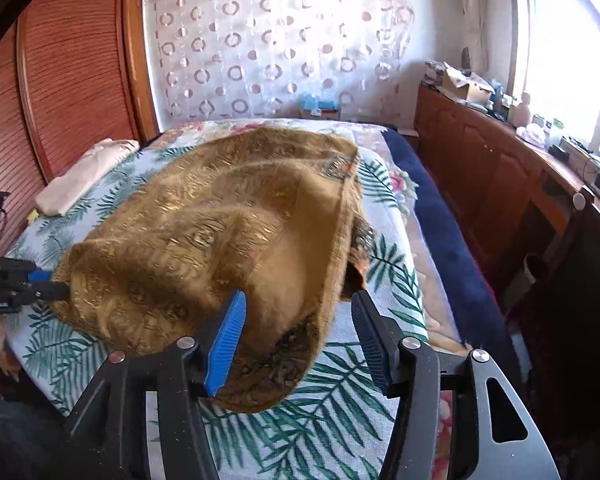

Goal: Fold small clothes

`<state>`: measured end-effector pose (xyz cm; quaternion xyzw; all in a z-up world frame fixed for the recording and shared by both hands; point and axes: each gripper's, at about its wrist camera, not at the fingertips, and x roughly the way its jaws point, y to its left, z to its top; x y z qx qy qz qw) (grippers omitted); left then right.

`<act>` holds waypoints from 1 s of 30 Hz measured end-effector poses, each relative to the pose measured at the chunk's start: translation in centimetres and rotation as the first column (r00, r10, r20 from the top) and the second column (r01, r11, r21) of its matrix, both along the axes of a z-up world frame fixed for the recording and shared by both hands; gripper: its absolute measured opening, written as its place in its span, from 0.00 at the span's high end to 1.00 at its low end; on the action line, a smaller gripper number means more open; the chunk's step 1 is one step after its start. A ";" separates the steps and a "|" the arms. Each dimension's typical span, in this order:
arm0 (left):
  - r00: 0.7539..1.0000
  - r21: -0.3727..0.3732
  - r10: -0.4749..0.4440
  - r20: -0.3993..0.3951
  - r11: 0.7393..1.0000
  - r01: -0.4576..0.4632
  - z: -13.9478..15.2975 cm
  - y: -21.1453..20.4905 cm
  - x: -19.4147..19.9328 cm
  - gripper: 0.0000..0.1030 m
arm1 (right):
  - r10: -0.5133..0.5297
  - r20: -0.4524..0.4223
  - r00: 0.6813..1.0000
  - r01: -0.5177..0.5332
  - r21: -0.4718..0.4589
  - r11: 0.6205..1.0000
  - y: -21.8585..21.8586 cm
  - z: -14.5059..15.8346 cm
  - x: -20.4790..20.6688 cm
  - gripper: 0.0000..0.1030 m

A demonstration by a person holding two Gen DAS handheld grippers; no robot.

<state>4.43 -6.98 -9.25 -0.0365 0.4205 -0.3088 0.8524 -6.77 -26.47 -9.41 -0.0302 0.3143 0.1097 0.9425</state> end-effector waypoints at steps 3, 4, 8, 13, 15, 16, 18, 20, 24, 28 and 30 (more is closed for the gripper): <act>0.998 -0.053 -0.001 0.066 0.999 0.005 3.2 -0.4 0.2 0.93 | 0.042 0.003 0.999 -0.042 0.003 0.999 1.0 0.3 -0.4 0.44; 0.996 -0.076 0.000 0.095 0.997 0.007 4.7 -0.7 0.5 0.93 | 0.055 0.008 0.998 -0.056 0.008 0.998 1.4 0.4 -0.8 0.44; 0.987 -0.124 0.004 0.161 0.992 0.017 9.1 -2.1 2.4 0.94 | 0.091 0.009 0.996 -0.091 0.026 0.996 2.3 0.6 -1.4 0.43; 0.980 -0.117 -0.011 0.198 0.992 0.035 11.3 -4.3 4.2 0.94 | 0.113 0.026 0.993 -0.114 0.038 0.993 2.5 1.3 -2.4 0.43; 0.980 -0.116 -0.009 0.198 0.993 0.033 11.6 -4.9 4.8 0.94 | 0.115 0.033 0.993 -0.117 0.051 0.992 2.3 1.5 -2.8 0.42; 0.981 -0.119 -0.007 0.195 0.992 0.031 11.7 -5.0 5.4 0.94 | 0.119 0.035 0.992 -0.120 0.053 0.991 2.3 1.4 -2.9 0.42; 0.981 -0.123 -0.005 0.193 0.992 0.029 11.9 -5.1 5.9 0.94 | 0.131 0.034 0.991 -0.133 0.045 0.990 2.5 1.0 -3.1 0.42; 0.981 -0.129 0.001 0.192 0.991 0.025 12.0 -5.5 6.4 0.94 | 0.145 0.039 0.989 -0.147 0.044 0.988 3.0 0.2 -3.1 0.41; 0.984 -0.133 0.026 0.179 0.991 -0.002 11.9 -5.7 7.7 0.94 | 0.157 0.005 0.988 -0.157 0.042 0.987 3.4 -1.1 -2.6 0.41; 0.985 -0.139 0.053 0.162 0.990 -0.031 11.5 -5.4 8.5 0.94 | 0.180 -0.010 0.984 -0.179 0.032 0.983 3.8 -1.5 -2.4 0.41; 0.987 -0.155 0.061 0.147 0.987 -0.038 11.4 -5.2 8.8 0.94 | 0.193 -0.013 0.981 -0.193 0.002 0.981 4.1 -1.7 -2.4 0.41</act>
